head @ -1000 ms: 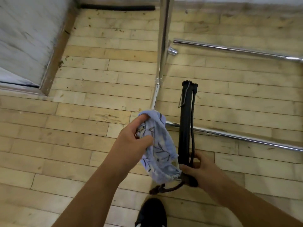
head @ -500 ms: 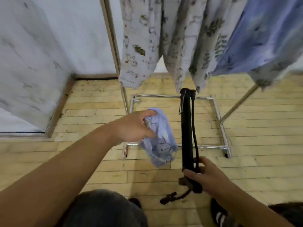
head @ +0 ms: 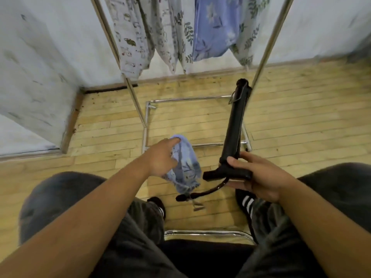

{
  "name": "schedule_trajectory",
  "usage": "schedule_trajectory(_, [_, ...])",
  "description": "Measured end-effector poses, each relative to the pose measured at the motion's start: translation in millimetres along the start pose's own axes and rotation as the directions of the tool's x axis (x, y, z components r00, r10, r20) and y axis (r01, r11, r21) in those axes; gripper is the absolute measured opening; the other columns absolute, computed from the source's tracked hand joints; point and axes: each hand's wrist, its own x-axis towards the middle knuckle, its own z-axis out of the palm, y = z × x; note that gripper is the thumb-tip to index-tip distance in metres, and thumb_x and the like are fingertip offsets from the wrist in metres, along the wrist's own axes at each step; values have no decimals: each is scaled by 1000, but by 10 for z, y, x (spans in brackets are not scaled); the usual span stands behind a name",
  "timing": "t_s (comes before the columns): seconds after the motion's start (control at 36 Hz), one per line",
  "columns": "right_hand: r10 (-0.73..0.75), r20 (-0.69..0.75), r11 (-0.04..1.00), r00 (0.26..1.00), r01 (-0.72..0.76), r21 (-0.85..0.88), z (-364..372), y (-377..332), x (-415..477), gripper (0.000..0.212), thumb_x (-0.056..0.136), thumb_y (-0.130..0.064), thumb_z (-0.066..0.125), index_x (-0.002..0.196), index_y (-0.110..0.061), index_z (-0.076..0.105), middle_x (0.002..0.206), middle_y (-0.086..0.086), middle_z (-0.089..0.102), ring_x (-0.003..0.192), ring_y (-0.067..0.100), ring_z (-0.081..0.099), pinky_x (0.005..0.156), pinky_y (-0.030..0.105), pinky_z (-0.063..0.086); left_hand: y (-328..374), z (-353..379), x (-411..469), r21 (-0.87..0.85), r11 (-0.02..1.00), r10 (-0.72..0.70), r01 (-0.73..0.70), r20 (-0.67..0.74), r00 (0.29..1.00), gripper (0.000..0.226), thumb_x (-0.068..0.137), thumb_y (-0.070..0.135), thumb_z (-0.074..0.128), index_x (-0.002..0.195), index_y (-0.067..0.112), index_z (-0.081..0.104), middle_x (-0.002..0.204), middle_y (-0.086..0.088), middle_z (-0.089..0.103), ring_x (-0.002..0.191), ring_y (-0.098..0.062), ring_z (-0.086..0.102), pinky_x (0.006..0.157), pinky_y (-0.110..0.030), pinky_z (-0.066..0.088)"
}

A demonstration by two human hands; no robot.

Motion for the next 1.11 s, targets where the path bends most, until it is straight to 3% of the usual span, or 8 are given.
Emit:
schedule_trajectory(0.19, [-44,25,977,999,38,210,-102,35,-68,34,96,-15,64,127,-3,61,125,19,72,115,31,71,77,42,65,45,328,-133,-52,999,8,-12,-73,997,67,97,15,62,157,21,33,143,-16,51,87,-29,65,78,-43,53])
schedule_trajectory(0.31, [-82,11,960,997,76,270,-115,41,-25,35,98,-15,62,131,-3,59,128,18,71,115,29,71,75,39,65,48,465,-222,-114,990,78,-87,-80,994,55,99,13,65,148,25,42,139,-12,56,118,-34,60,97,-52,51])
schedule_trajectory(0.39, [-123,-24,952,992,124,280,-108,69,44,47,96,-16,66,139,-1,55,129,16,70,119,30,69,80,42,63,78,503,-296,-154,982,94,-106,-81,992,59,101,9,62,153,22,39,154,-8,45,137,-27,46,103,-34,41])
schedule_trajectory(0.58, [-211,-156,945,965,243,221,-76,84,124,37,95,-13,68,130,-8,58,120,12,73,105,23,75,82,44,64,66,571,-314,-244,967,54,-71,-75,996,68,98,11,61,158,28,33,159,2,39,137,-17,47,96,-25,37])
schedule_trajectory(0.69, [-222,-201,953,954,256,162,-83,121,149,34,94,-15,70,126,-12,61,121,12,72,109,26,73,83,43,64,88,597,-286,-360,931,33,-54,-64,997,72,99,11,59,160,34,29,154,-13,45,78,-12,70,57,-24,47])
schedule_trajectory(0.81, [-234,-246,963,941,259,76,-53,191,186,38,94,-15,71,129,-9,57,115,13,72,103,26,74,80,44,65,93,605,-231,-454,890,-8,-49,-123,992,74,96,9,61,159,37,32,129,0,66,56,-16,54,53,-30,46])
schedule_trajectory(0.97, [-358,-276,934,892,344,-100,-51,301,299,38,95,-17,72,128,-13,53,104,6,76,93,21,78,84,50,63,147,630,-214,-457,888,-24,-49,-154,988,74,94,10,61,158,36,34,134,8,60,49,-1,50,51,-20,43])
schedule_trajectory(1.11, [-439,-308,896,844,386,-219,-100,309,370,33,86,-34,80,110,-36,58,111,2,75,102,24,75,85,52,63,174,612,-207,-453,891,-55,-36,-186,981,73,93,8,60,157,35,37,98,5,68,40,-2,42,44,-15,36])
